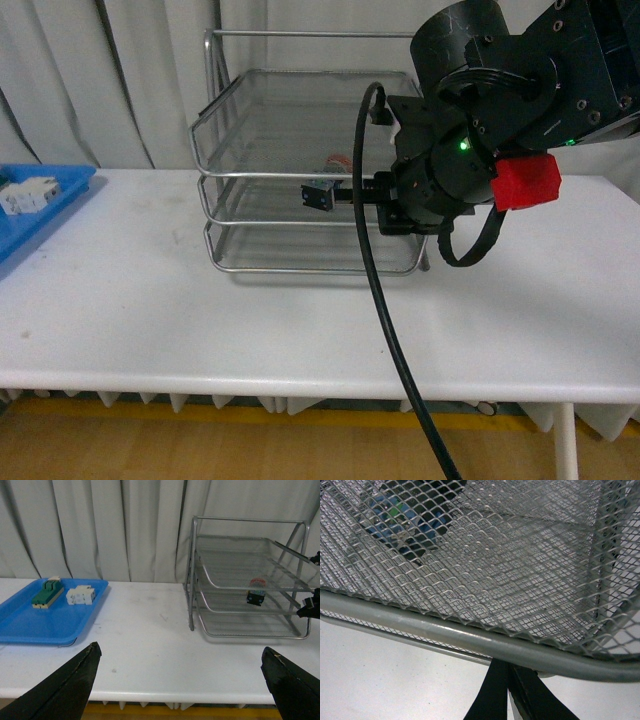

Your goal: Place button on rack with both arms

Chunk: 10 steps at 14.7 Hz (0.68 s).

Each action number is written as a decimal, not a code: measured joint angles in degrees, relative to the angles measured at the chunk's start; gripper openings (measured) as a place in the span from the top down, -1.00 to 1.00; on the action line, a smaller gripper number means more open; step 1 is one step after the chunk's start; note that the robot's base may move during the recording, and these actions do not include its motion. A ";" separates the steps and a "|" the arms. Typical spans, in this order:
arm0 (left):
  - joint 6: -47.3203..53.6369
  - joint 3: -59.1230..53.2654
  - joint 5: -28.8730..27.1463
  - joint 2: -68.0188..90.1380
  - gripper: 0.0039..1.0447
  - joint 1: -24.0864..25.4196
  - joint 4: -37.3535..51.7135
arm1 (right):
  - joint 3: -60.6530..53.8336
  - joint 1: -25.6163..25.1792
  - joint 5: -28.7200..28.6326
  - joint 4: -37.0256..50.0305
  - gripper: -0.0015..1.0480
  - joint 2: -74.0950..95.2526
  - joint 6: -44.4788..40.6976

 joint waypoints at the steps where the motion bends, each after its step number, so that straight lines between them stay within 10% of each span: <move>1: -0.02 0.00 0.00 0.02 -0.88 0.00 0.00 | 0.24 -0.07 0.09 0.04 0.97 0.22 0.00; 10: -0.02 0.00 0.00 0.02 -0.88 0.00 0.00 | -17.79 -0.74 -5.33 7.61 0.97 -15.80 5.05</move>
